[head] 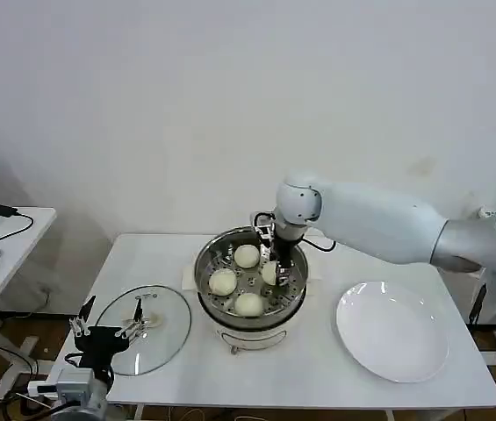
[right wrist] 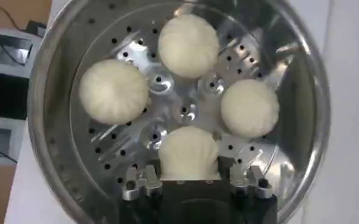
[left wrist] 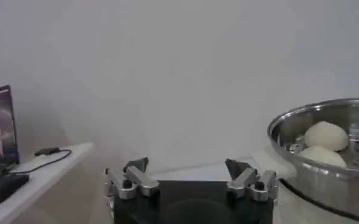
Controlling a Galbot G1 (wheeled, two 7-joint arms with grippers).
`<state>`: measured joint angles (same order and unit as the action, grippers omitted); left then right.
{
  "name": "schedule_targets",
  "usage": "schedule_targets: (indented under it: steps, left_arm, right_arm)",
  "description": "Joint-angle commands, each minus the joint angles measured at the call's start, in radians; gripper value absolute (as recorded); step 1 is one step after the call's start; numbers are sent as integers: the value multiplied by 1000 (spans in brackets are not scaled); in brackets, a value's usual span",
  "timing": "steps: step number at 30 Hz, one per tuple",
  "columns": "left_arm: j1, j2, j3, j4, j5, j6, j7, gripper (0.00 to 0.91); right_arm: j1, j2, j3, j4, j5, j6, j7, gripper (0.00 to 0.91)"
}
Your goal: Take steamed baozi put them in steamer then cover it.
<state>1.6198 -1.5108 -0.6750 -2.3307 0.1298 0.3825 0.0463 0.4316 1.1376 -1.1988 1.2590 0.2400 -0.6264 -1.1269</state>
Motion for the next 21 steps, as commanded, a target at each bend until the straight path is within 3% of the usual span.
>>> schedule_targets:
  steps: [1, 2, 3, 14, 21]
  left_arm:
    - [0, 0, 1, 0, 0, 0, 1, 907]
    - [-1, 0, 1, 1, 0, 0, 1, 907]
    - [-1, 1, 1, 3, 0, 0, 1, 907]
    - [-2, -2, 4, 6, 1, 0, 2, 907]
    - [-21, -2, -1, 15, 0, 4, 11, 907]
  right_arm:
    - [-10, -5, -9, 3, -25, -2, -1, 625]
    - [-14, -6, -8, 2, -23, -1, -1, 655]
    - [-17, -6, -7, 2, -24, -1, -1, 907]
    - [1, -23, 9, 14, -6, -6, 13, 907]
    - [176, -137, 62, 110, 94, -4, 6, 907]
